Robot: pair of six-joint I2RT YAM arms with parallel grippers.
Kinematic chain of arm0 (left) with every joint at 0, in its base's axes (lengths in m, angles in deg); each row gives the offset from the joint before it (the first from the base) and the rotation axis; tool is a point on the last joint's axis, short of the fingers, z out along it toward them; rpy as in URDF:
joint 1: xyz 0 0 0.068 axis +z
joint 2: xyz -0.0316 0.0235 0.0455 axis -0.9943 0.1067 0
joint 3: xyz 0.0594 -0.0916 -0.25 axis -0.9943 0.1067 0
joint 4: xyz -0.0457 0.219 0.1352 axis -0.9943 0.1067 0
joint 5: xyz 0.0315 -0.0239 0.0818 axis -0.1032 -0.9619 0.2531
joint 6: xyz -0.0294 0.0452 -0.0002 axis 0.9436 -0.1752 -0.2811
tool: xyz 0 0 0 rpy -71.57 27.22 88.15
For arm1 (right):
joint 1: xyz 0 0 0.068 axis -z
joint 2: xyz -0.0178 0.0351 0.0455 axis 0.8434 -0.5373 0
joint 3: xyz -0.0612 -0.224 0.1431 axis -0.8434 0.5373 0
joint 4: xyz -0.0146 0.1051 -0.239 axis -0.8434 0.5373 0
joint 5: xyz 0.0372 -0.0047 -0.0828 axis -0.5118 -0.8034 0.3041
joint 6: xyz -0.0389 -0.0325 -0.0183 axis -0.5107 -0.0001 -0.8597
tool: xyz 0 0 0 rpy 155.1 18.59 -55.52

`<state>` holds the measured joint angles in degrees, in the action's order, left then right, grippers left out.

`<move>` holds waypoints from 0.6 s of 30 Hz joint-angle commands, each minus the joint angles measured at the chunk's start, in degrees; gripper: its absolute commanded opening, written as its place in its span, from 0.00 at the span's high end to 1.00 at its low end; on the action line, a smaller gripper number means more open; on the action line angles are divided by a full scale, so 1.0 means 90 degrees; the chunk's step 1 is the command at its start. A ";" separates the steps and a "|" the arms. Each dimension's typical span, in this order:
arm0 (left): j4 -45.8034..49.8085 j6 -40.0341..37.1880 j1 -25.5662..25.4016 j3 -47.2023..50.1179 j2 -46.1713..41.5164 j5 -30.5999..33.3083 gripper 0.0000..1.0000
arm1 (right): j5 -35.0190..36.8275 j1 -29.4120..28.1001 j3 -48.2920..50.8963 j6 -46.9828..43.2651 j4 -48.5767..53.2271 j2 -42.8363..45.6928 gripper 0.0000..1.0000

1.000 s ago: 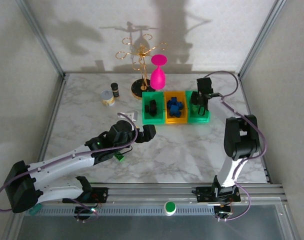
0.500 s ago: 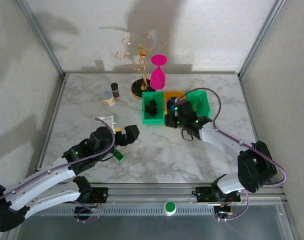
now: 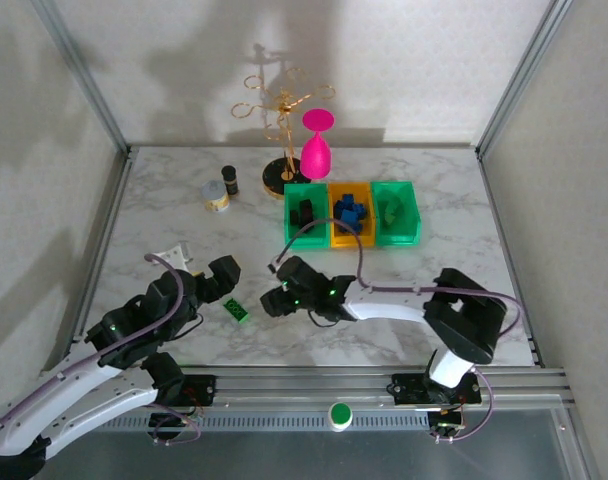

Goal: Sort the legos into containers by color
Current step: Pick up the lego from the bottom-center of the table.

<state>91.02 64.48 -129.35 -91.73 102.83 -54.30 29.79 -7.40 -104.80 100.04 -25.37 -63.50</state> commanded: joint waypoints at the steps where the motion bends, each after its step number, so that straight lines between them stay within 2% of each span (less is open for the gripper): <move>1: 0.0810 0.0336 0.0072 -0.0285 -0.0149 0.0491 0.00 | -0.0003 -0.0403 -0.0378 -0.0078 -0.0665 -0.0413 0.34; 6: 0.0978 0.0402 0.0082 -0.0288 -0.0352 0.0614 0.00 | 0.0165 -0.0807 -0.0954 -0.0219 -0.0692 -0.1118 0.30; 13: 0.1259 0.0655 0.0089 -0.0293 -0.0559 0.0882 0.00 | 0.0458 -0.1048 -0.1511 -0.0369 -0.0552 -0.1812 0.25; 18: 0.1339 0.0726 0.0092 -0.0260 -0.0673 0.0952 0.00 | 0.0939 -0.1131 -0.1835 -0.0470 -0.0234 -0.2170 0.26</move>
<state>100.49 69.69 -129.13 -92.98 97.44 -47.88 34.05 -16.65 -119.18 97.16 -29.24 -81.31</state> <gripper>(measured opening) 0.996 0.743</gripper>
